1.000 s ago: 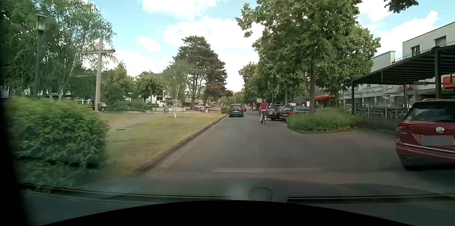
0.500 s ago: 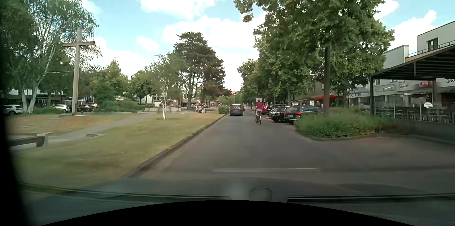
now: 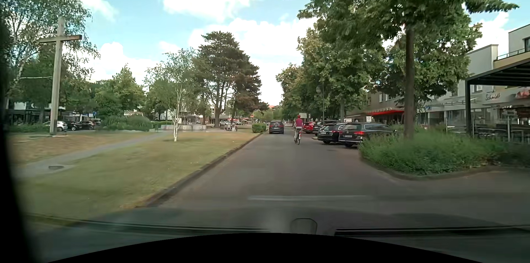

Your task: Follow the waypoints while adhering to traffic rules and regulations

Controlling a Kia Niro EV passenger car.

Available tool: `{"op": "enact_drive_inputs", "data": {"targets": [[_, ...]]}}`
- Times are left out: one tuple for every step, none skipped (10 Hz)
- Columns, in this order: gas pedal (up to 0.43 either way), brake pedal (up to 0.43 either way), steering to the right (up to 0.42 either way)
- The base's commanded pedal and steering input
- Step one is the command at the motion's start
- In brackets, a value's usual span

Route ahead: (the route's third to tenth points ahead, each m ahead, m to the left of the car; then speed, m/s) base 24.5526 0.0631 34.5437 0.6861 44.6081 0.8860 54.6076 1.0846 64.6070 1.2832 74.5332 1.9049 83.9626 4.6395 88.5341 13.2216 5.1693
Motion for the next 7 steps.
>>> {"op": "enact_drive_inputs", "data": {"targets": [[0.130, 0.006, 0.003], [0.130, 0.006, 0.003], [0.130, 0.006, 0.002], [0.130, 0.006, 0.002], [0.130, 0.006, 0.002], [0.130, 0.006, 0.002], [0.130, 0.006, 0.002]]}}
